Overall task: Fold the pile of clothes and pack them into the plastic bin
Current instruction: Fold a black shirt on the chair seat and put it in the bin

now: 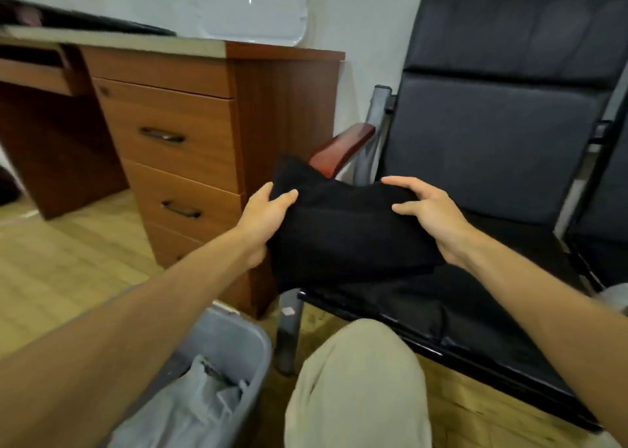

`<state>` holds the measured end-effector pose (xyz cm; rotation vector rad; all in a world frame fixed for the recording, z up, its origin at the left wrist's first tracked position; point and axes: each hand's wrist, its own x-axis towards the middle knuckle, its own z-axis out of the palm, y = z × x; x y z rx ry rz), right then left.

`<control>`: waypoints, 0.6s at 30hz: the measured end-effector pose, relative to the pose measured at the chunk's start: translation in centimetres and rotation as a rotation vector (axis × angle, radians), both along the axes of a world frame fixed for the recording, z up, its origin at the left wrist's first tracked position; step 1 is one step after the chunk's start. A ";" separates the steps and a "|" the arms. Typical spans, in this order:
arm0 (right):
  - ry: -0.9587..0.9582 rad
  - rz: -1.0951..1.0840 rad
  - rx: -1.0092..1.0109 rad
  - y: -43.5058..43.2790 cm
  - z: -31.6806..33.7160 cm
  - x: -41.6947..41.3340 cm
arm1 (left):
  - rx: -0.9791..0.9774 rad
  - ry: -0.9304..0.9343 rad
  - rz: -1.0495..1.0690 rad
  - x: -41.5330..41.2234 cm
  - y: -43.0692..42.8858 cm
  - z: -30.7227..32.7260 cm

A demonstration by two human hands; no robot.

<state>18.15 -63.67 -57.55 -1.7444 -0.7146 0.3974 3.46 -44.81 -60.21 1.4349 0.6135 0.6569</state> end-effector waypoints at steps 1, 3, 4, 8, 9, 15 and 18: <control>-0.034 0.061 -0.026 1.9 0.0 -1.2 | 0.032 0.022 0.051 -2.0 1.4 -0.3; -0.127 0.184 -0.109 5.7 -0.5 -3.8 | 0.083 0.093 0.136 -5.9 3.7 -1.6; -0.191 0.244 -0.160 7.5 -1.1 -5.1 | 0.115 0.136 0.182 -7.8 4.8 -2.5; -0.423 0.472 -0.340 13.8 -4.8 -10.0 | 0.100 0.226 0.273 -15.0 7.1 -7.0; -0.461 0.524 -0.373 15.1 -6.0 -11.0 | 0.062 0.238 0.287 -16.6 7.3 -8.2; -0.480 0.733 -0.473 20.9 -12.9 -16.4 | -0.236 0.296 0.422 -23.7 7.9 -15.8; -0.435 0.781 -0.496 23.0 -15.7 -17.8 | -0.324 0.336 0.465 -25.4 7.7 -19.4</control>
